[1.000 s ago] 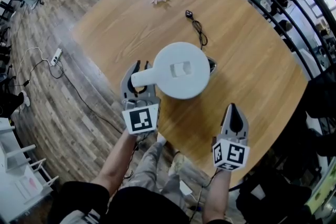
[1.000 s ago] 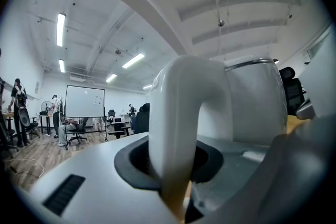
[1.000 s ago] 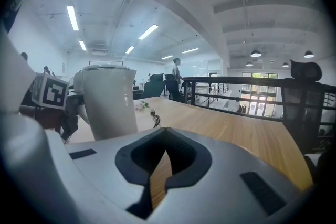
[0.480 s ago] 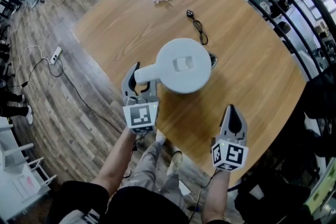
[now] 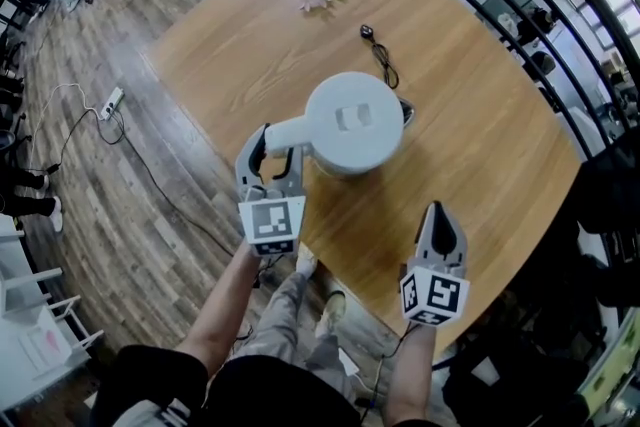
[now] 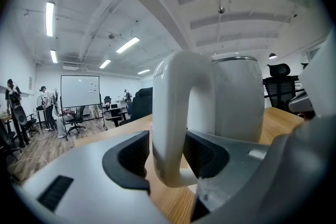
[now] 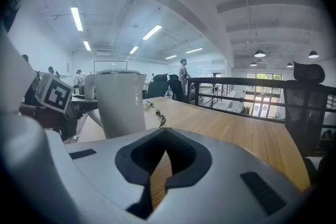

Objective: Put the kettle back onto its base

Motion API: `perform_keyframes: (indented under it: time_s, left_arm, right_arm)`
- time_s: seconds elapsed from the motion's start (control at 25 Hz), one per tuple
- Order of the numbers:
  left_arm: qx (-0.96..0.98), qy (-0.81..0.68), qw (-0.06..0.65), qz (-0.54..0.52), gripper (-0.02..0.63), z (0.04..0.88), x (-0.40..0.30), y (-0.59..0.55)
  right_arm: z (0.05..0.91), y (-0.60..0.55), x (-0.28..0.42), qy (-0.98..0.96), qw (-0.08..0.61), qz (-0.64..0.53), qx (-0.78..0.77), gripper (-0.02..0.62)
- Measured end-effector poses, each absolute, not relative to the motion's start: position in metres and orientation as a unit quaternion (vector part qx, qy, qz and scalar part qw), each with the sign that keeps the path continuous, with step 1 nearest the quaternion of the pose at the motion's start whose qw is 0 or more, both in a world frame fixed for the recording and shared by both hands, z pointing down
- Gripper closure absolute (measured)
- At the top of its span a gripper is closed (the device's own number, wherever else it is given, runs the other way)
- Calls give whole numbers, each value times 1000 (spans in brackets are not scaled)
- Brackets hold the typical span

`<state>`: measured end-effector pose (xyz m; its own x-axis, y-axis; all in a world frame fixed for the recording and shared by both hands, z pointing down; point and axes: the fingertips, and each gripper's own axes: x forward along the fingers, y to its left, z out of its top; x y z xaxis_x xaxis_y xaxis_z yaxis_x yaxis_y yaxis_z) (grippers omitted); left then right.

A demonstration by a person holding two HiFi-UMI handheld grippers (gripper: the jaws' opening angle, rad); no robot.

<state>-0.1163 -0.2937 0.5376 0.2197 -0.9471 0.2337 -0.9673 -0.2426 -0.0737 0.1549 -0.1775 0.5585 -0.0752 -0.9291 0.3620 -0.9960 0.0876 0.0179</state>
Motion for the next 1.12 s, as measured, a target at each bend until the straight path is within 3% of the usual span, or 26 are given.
perform_keyframes:
  time_s: [1.12]
  left_arm:
    - [795, -595, 46, 105, 436, 433, -100, -142]
  right_arm:
    - [450, -85, 145, -756, 113, 62, 641, 597]
